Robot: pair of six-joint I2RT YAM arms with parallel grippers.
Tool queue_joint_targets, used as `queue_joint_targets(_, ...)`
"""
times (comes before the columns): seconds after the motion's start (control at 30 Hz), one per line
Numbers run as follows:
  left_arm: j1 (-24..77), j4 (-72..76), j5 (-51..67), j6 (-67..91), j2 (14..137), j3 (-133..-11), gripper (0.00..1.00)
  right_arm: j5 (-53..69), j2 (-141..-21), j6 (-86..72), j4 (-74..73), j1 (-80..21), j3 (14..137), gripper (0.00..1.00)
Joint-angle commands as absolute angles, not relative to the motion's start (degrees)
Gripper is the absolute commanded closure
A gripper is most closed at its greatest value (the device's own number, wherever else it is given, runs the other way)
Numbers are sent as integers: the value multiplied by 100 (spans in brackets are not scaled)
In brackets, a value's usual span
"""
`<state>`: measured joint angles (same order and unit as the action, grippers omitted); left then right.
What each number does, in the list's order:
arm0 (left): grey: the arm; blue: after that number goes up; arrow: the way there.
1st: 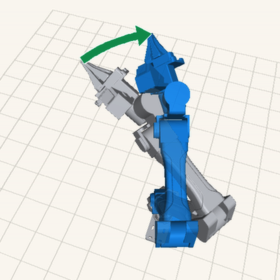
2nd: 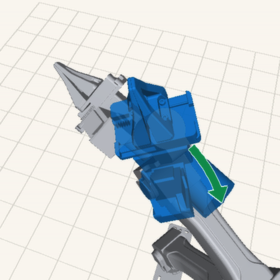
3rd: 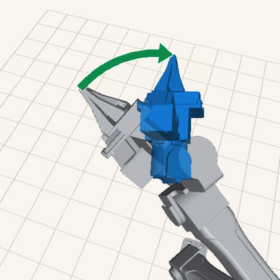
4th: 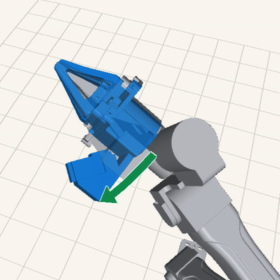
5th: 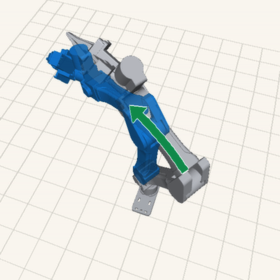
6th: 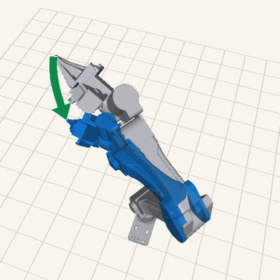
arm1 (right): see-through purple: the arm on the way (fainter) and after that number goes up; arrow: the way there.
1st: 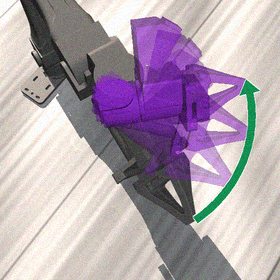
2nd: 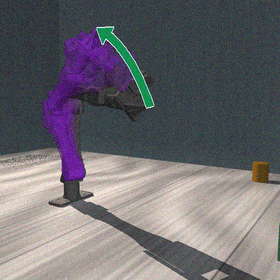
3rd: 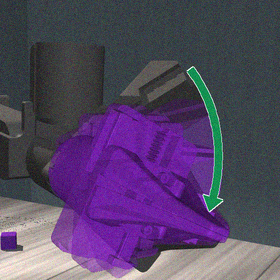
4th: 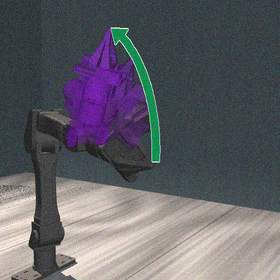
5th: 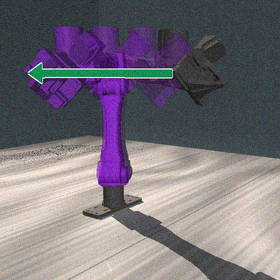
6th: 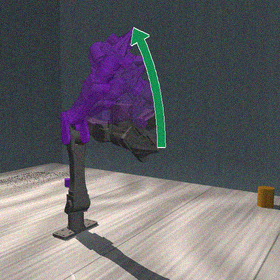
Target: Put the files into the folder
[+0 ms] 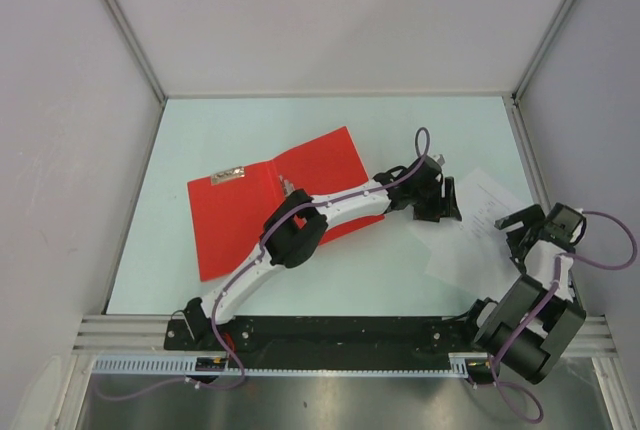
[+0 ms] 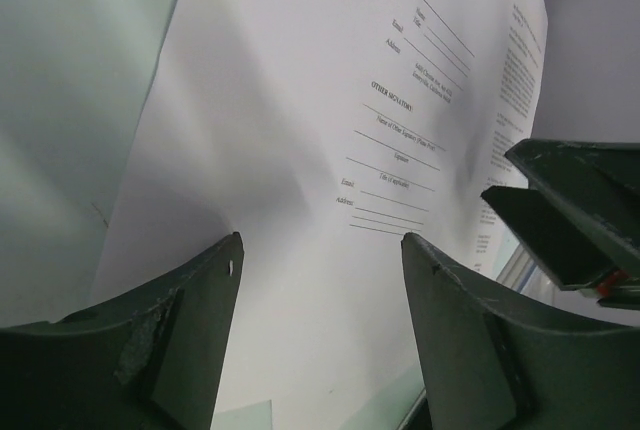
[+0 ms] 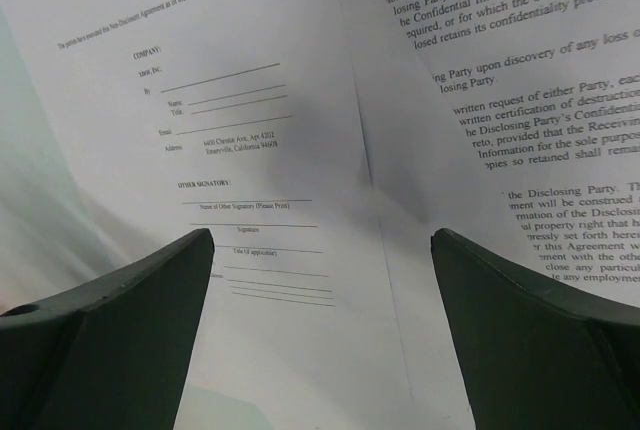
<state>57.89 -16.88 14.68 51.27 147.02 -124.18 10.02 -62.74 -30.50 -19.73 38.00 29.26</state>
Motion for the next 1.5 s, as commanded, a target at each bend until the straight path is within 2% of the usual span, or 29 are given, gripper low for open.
queue_joint_targets(0.0, 5818, -1794, 1582, 5712, 14660, -12217, 29, 1125, -6460, -3032, -1618, 3543, 2751, 3)
queue_joint_targets(0.3, 5818, -1723, 1810, 5783, 14687, -12111, 30, 1370, -6759, -3392, -1169, 2874, 2593, 2)
queue_joint_targets(0.7, 5757, -1530, 1942, 5801, 14573, -11936, 29, 3101, -5705, -3673, -1082, 3190, 2391, 1)
queue_joint_targets(1.13, 5634, -1319, 2127, 5774, 14502, -11769, 30, 4622, -5994, -4296, 474, 3375, 2048, 0)
queue_joint_targets(1.37, 5520, -1108, 2250, 5932, 14493, -11575, 30, 4711, -5898, -4877, 825, 3340, 1794, 0)
queue_joint_targets(1.47, 5484, -1072, 2259, 5950, 14484, -11558, 29, 4553, -5477, -5105, 992, 3314, 1435, 0)
